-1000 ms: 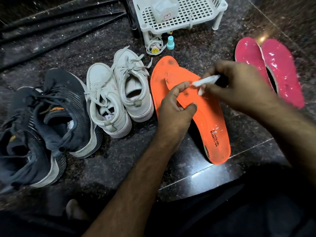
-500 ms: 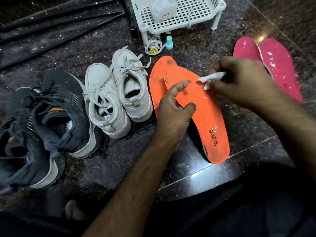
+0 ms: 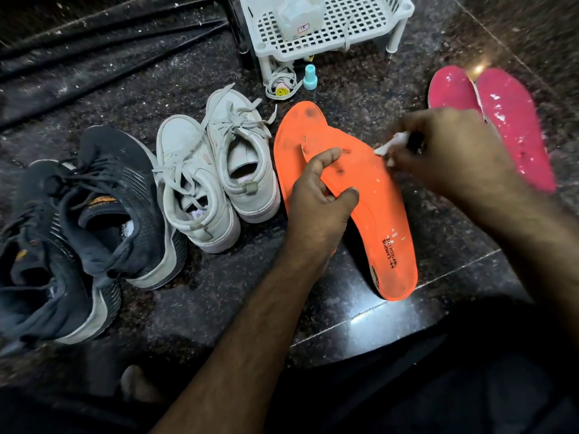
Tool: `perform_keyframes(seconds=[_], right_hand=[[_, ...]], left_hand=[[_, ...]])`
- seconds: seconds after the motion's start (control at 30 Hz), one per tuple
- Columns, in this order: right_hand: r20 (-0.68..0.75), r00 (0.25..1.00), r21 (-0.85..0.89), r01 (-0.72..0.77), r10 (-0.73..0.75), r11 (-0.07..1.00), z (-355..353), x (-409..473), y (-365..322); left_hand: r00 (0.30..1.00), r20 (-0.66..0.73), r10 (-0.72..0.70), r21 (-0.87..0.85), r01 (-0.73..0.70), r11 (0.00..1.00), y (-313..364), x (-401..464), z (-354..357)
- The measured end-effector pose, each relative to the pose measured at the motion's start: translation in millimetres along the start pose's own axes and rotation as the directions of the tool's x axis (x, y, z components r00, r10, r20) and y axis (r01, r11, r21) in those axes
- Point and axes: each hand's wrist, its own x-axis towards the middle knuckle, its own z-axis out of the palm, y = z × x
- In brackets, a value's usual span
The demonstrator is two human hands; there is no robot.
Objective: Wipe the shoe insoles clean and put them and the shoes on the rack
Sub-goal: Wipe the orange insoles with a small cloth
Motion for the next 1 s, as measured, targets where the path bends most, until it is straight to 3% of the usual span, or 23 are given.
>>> perform_keyframes(seconds=[0.07, 0.17, 0.23, 0.3, 0.37, 0.47, 0.53, 0.63, 0.7, 0.8, 0.83, 0.93, 1.0], right_hand=[[-0.034, 0.999, 0.081, 0.021, -0.019, 0.997, -6.0, 1.8, 1.1], [0.206, 0.971, 0.341, 0.045, -0.122, 0.939, -6.7, -1.8, -11.0], [0.252, 0.963, 0.235, 0.032, -0.092, 0.971, 2.4, -2.3, -8.2], [0.131, 0.991, 0.06, 0.003, -0.011, 0.998, 1.7, -0.3, -1.6], [0.032, 0.999, 0.104, 0.021, -0.025, 0.994, -3.1, 1.3, 0.9], [0.157, 0.976, 0.342, 0.09, -0.151, 0.935, -5.2, -0.7, -12.1], [0.222, 0.959, 0.276, 0.111, -0.176, 0.955, 1.7, -2.3, -12.8], [0.088, 0.994, 0.111, 0.052, -0.062, 0.992, -0.7, 0.9, -2.0], [0.0, 0.999, 0.148, 0.039, -0.04, 0.988, -7.6, 1.0, -0.2], [0.131, 0.987, 0.323, 0.051, -0.098, 0.945, -4.0, -1.2, -10.6], [0.183, 0.978, 0.306, 0.045, -0.105, 0.951, 1.4, -2.3, -11.8], [0.121, 0.991, 0.046, -0.059, 0.053, 0.997, 11.6, 0.8, -0.3], [0.054, 0.995, 0.025, -0.081, 0.079, 0.996, 6.6, 2.8, 6.4]], left_hand=[[1.0, 0.002, 0.001, -0.012, -0.001, 1.0, 1.5, 0.1, -0.2], [1.0, -0.015, -0.009, -0.028, 0.009, 1.0, 1.1, 0.8, 0.2], [1.0, -0.027, -0.007, -0.012, 0.007, 1.0, 0.2, 0.2, 0.5], [1.0, -0.028, 0.003, -0.004, -0.003, 1.0, 0.9, -0.2, 0.0], [0.999, -0.031, 0.011, -0.008, -0.011, 1.0, 1.9, 0.6, -0.2], [0.999, -0.032, 0.015, 0.008, -0.015, 1.0, 0.8, 2.1, -0.1], [0.999, -0.031, 0.024, 0.03, -0.023, 0.999, -0.7, 1.8, 0.1], [0.999, -0.021, 0.033, 0.035, -0.032, 0.999, 1.4, 0.1, -0.5], [0.999, -0.026, 0.036, 0.028, -0.036, 0.999, 2.9, 0.0, -0.7], [0.999, -0.043, 0.032, 0.024, -0.031, 0.999, 1.0, 1.8, -0.3], [0.999, -0.043, 0.033, 0.033, -0.032, 0.999, -0.2, 2.3, -0.2], [0.999, -0.029, 0.03, 0.054, -0.029, 0.998, -0.2, 1.4, 0.0], [0.999, -0.02, 0.035, 0.036, -0.034, 0.999, 0.9, 1.0, -1.1]])
